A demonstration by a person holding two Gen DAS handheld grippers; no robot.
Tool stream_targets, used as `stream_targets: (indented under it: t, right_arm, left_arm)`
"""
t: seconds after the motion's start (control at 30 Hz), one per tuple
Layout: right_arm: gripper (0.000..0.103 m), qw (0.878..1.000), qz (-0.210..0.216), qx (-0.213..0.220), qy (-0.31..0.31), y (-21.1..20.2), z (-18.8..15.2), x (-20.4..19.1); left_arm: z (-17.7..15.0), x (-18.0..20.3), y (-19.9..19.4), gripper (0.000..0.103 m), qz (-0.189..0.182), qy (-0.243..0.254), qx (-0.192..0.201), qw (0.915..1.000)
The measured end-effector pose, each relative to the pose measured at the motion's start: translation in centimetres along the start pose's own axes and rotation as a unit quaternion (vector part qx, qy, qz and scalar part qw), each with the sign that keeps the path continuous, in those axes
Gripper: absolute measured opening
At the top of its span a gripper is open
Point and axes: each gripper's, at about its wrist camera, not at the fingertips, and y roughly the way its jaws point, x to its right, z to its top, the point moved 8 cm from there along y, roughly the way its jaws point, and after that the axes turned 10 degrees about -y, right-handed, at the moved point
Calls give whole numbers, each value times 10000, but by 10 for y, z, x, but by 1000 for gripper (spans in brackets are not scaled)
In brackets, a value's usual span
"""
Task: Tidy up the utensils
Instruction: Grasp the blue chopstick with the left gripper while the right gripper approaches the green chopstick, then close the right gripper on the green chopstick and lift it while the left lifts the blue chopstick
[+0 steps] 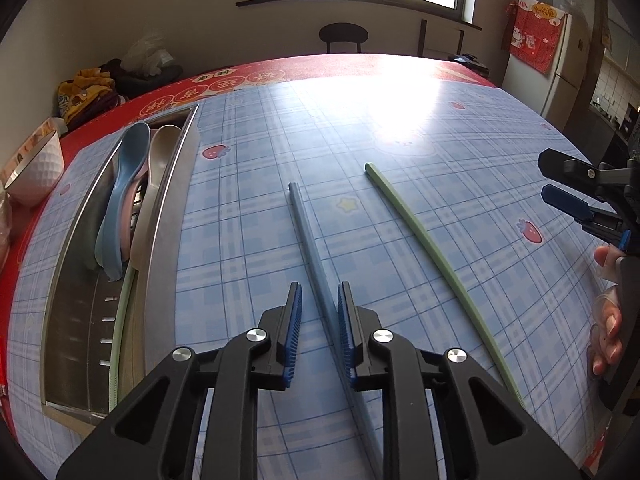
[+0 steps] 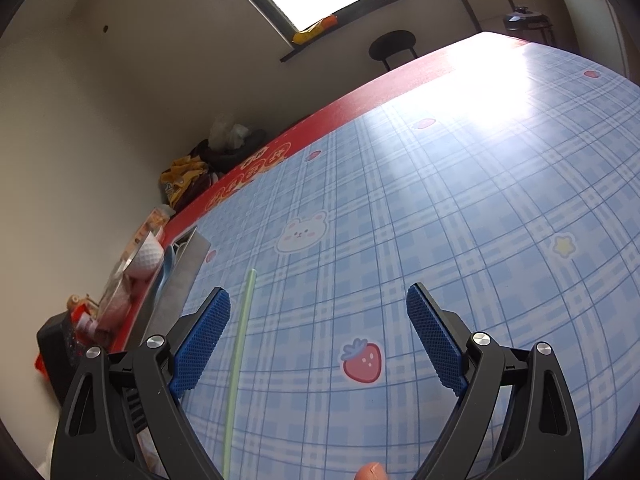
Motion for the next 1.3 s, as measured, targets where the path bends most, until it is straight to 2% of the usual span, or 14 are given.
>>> stream_targets:
  t: [0.17,0.5,0.6,0.77,0.8,0.87,0.93,1.0,1.13,1.2,1.23,1.3]
  right_arm:
    - [87,9992,-54,-288,-263,12,-5,-13]
    - [87,9920,-435,-735,-933,26,-13,-32]
    - [87,9842,-598,-911,-1399,31,-17,-46]
    - [86,9610,-865,-1281,-2293,43,-31,-75]
    - [86,9590,-812,-1341,-2360,44,-33,-81]
    - [77,9584,-606,-1453,-2382,50,-37,-92]
    - [74,9535,-659,-1543,-2503,55,-39,-100]
    - [62,9489,-708,-1654,-2593,61,-43,-104]
    - [49,9467,-693,-1778,-2595,68,-47,-105]
    - [36,9455,-619,-1805,-2638,69,-48,-108]
    - [35,9453,-543,-1819,-2651,69,-49,-110]
    - [22,9437,-586,-1809,-2707,70,-49,-111]
  left_arm:
    - [-1,0,-3,6,-97,-38,52,9999]
    - [7,-21,-21,6,-629,-700,431,9946]
    - [8,-25,-28,6,-770,-853,572,9917]
    - [9,-30,-36,6,-971,-1068,717,9869]
    - [9,-31,-37,6,-988,-1105,745,9861]
    - [9,-31,-39,6,-1028,-1132,766,9853]
    - [9,-30,-41,6,-1043,-1133,801,9848]
    - [9,-29,-42,6,-1055,-1144,837,9843]
    - [10,-32,-44,6,-1135,-1224,856,9822]
    - [10,-33,-44,6,-1154,-1238,849,9819]
    - [10,-35,-44,6,-1163,-1231,849,9819]
    - [10,-34,-44,6,-1164,-1207,852,9822]
